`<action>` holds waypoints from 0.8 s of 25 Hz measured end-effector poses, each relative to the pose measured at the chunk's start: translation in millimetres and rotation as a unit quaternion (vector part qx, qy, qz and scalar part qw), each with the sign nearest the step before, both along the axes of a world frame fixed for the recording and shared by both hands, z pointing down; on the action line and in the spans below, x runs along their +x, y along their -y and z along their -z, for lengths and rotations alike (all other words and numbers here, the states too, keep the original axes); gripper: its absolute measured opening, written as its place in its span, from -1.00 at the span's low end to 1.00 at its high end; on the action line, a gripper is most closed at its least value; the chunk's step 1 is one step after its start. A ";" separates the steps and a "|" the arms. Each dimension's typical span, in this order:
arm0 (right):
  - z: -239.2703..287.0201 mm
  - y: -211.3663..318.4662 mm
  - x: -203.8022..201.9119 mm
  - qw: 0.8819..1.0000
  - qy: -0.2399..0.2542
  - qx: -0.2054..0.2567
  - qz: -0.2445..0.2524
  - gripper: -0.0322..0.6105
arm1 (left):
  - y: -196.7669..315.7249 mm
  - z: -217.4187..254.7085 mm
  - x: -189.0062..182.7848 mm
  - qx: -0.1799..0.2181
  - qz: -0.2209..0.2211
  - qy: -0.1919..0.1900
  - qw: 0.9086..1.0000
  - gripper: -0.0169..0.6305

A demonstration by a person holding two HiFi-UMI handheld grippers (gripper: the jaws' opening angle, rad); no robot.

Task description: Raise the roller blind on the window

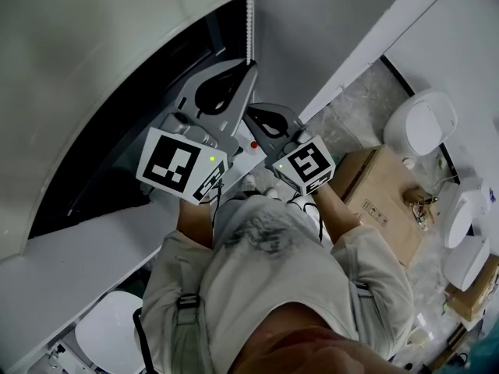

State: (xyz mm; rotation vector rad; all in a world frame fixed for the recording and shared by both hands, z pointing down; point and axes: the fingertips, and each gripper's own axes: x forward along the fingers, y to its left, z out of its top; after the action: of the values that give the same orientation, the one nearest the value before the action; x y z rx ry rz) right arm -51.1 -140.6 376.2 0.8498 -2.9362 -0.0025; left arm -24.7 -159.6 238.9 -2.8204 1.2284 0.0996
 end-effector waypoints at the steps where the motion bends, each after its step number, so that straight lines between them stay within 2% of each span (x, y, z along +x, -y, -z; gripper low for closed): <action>1: -0.5 0.3 -0.4 1.000 0.000 0.000 0.001 -0.87 | -0.2 -0.6 0.3 0.004 0.004 0.008 1.000 -0.91; 8: -12.4 0.9 1.5 1.000 -0.015 -0.007 0.001 -0.87 | -2.7 -13.3 2.0 -0.012 0.001 0.019 1.000 -0.91; 20: -59.6 0.3 4.1 0.998 -0.046 -0.045 -0.001 -0.87 | -1.4 -61.3 0.0 -0.062 0.002 0.023 0.998 -0.91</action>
State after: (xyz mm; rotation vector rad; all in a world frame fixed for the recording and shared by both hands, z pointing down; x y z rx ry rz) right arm -47.0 -140.9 435.8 0.8170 -2.8261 0.0877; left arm -24.7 -158.2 300.2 -2.9057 1.2725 -0.0433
